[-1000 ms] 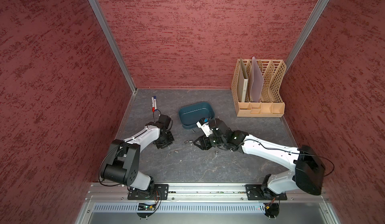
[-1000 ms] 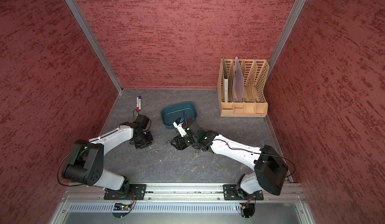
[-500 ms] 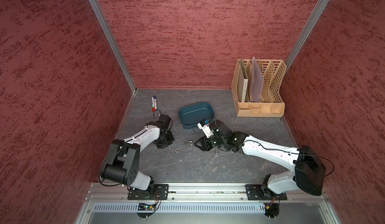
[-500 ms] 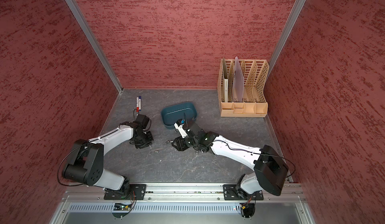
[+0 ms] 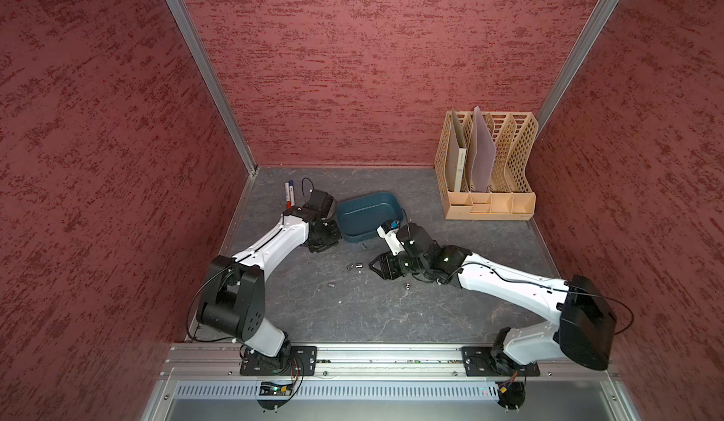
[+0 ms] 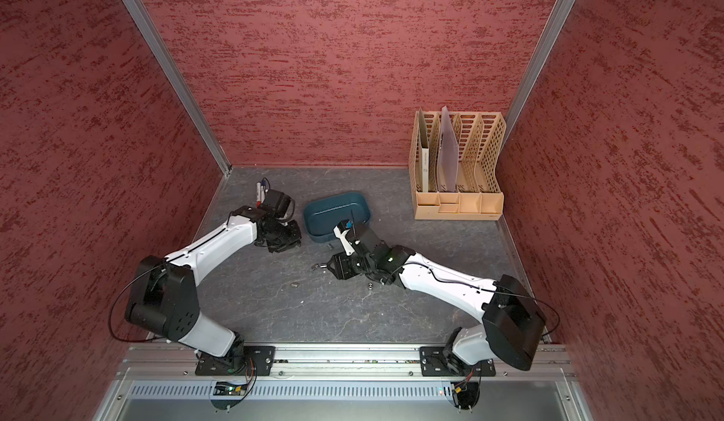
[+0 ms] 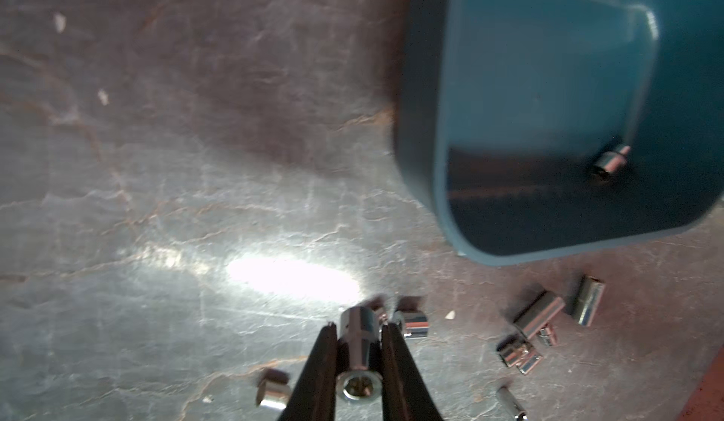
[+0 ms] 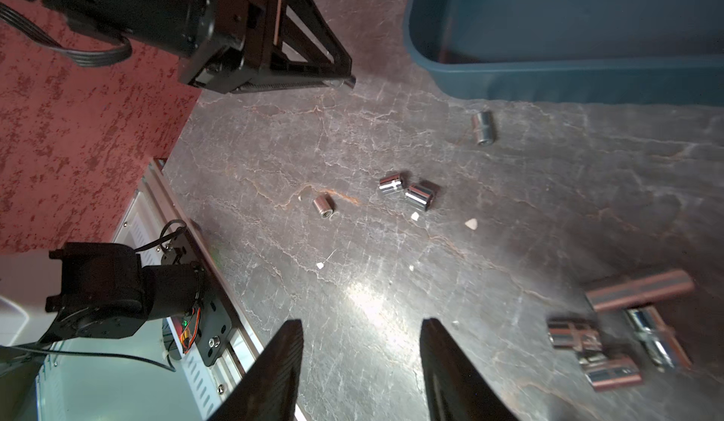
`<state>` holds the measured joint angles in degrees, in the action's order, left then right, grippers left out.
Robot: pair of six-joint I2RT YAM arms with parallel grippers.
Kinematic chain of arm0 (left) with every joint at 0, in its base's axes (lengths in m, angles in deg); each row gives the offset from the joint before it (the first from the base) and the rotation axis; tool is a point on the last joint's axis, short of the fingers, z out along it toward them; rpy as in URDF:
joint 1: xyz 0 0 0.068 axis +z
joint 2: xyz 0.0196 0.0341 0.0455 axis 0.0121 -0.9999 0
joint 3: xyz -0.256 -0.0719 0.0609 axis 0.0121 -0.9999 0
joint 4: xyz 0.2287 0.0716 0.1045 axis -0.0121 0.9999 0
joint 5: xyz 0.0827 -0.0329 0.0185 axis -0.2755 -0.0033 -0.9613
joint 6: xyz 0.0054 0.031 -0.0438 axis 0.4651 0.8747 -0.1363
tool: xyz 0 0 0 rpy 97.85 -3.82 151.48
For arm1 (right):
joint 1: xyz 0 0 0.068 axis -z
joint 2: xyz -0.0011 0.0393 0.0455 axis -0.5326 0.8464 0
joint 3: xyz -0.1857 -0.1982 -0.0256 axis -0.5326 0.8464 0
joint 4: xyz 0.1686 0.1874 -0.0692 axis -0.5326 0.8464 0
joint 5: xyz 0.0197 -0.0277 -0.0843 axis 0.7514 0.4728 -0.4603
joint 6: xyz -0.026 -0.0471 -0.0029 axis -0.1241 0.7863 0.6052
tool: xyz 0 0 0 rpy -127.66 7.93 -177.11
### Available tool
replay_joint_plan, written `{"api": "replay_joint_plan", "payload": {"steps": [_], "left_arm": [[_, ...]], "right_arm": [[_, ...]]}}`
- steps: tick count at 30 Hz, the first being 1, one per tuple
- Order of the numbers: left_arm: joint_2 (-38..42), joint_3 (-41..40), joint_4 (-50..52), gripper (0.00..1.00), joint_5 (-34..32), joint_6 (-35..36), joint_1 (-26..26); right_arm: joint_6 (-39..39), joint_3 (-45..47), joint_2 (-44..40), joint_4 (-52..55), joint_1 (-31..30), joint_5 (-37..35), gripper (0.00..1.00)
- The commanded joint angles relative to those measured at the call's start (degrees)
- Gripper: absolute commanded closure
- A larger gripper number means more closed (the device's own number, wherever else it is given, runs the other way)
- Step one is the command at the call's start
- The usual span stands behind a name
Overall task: Put the socket on the desktop into the storage box
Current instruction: Pick up the socket head at the center of the board, then place the socket head in the storage box.
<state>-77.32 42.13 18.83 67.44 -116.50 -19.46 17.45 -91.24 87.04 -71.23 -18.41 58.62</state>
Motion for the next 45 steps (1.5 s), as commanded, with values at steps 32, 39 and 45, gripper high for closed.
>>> {"api": "replay_joint_plan", "payload": {"steps": [32,39,45], "left_arm": [[-30.1,30.4,5.7,1.00,0.0,2.3,-3.5],[-30.7,30.6,6.4,0.88,-0.8,2.7,-3.5],[-29.9,30.3,6.3,0.64,-1.0,3.1,-3.6]], "right_arm": [[-4.8,1.2,-5.4,3.9,2.5,-5.9,0.46],[-4.8,1.3,-5.5,4.5,2.7,-6.4,0.46],[-5.0,1.2,-5.5,5.3,2.9,-6.7,0.46]]}}
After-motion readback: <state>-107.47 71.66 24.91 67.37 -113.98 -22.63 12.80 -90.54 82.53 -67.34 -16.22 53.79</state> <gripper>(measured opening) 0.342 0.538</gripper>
